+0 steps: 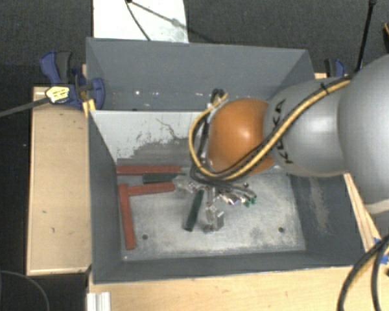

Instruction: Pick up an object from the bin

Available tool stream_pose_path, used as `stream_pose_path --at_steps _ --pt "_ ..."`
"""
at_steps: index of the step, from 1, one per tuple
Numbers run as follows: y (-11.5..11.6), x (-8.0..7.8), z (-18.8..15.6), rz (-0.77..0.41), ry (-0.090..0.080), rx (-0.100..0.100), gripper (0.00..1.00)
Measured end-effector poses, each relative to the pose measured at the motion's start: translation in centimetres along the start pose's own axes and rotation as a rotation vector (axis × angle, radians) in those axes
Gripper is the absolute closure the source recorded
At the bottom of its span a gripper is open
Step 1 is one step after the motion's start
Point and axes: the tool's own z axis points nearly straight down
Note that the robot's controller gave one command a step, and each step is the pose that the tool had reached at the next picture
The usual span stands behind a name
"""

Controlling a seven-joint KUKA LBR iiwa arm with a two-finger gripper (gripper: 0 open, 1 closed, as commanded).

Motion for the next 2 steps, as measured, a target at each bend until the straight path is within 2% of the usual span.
stream_pose_path --at_steps 1,2 --pt "-0.1 -0.1 -0.1 0.002 -0.003 0.001 1.0" --pt "-2.1 0.5 -15.5 -0.381 -0.008 0.007 1.0"
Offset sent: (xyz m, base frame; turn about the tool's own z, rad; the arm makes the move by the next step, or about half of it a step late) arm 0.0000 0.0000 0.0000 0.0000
